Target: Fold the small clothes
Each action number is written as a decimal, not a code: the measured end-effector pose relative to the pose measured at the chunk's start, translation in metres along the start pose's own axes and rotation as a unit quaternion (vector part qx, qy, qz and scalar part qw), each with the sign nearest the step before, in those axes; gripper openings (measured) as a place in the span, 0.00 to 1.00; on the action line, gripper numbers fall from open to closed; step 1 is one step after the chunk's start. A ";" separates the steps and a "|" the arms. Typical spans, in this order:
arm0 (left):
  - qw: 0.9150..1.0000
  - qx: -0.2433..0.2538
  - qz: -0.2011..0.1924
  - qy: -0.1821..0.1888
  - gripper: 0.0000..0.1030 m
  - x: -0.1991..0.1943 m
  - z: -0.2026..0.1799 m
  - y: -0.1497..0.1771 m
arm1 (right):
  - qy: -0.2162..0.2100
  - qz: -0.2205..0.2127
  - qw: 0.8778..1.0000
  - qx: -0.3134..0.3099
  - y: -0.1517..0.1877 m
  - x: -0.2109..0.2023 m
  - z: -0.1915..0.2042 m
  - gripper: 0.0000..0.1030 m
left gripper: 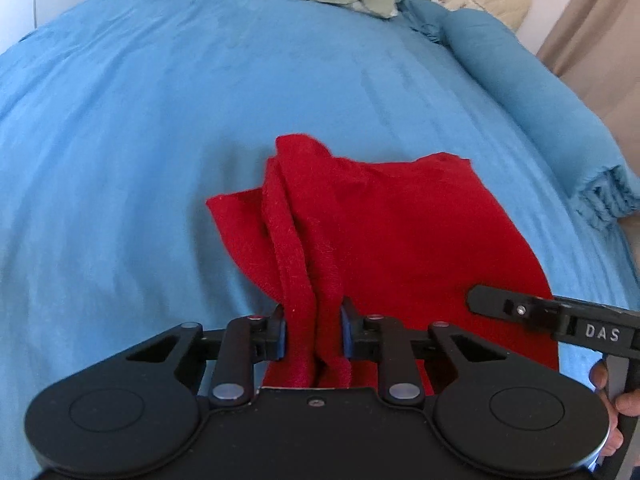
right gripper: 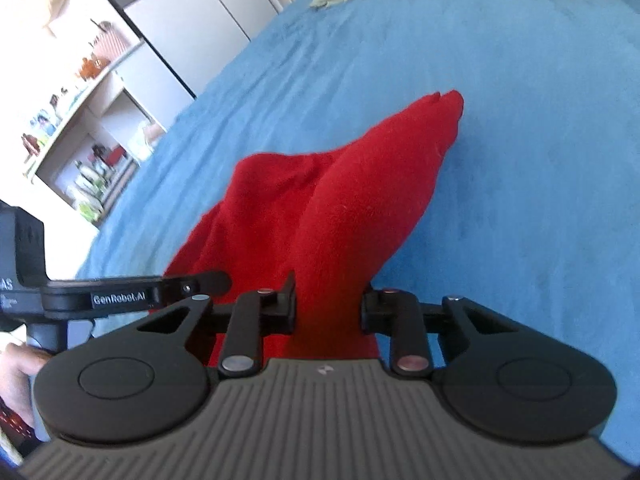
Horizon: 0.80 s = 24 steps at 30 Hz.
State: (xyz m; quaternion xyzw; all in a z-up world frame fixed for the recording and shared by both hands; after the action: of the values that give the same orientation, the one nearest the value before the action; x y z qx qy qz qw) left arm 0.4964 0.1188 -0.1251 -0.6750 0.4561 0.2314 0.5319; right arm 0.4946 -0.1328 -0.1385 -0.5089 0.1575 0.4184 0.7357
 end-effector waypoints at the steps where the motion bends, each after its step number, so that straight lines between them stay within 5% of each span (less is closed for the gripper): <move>1: 1.000 0.006 0.000 0.004 0.25 -0.007 -0.006 0.003 | 0.000 -0.001 1.000 0.000 -0.001 -0.007 0.001 0.40; 12: 0.997 0.036 -0.009 0.067 0.26 -0.037 -0.095 0.075 | 0.027 -0.010 0.999 -0.045 0.044 -0.129 -0.023 0.40; 17: 0.998 0.046 0.012 0.029 0.27 0.004 -0.108 0.116 | 0.059 0.008 0.996 -0.060 0.090 -0.134 -0.052 0.40; 19: 0.998 0.056 -0.001 0.016 0.31 0.010 -0.107 0.126 | 0.061 0.008 0.997 -0.056 0.104 -0.128 -0.065 0.41; 22: 0.998 0.062 -0.014 -0.003 0.54 0.003 -0.107 0.133 | 0.069 0.004 0.996 -0.061 0.114 -0.124 -0.071 0.52; 24: 0.996 0.080 -0.030 -0.027 0.69 -0.007 -0.113 0.134 | 0.082 0.002 0.995 -0.062 0.116 -0.128 -0.069 0.72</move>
State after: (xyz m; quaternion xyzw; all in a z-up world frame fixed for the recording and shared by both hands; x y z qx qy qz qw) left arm 0.3577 0.0143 -0.1504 -0.6376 0.4377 0.1962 0.6028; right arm 0.3414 -0.2370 -0.1554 -0.5859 0.1923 0.3852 0.6865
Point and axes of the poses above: each gripper's, at about its wrist camera, not at the fingertips, and x roughly the way its jaws point, z to its left, y to its underside, the point moved 1 cm from there along x, roughly the way its jaws point, and after that the axes turned 4 degrees about -x, right-handed, at the moved point
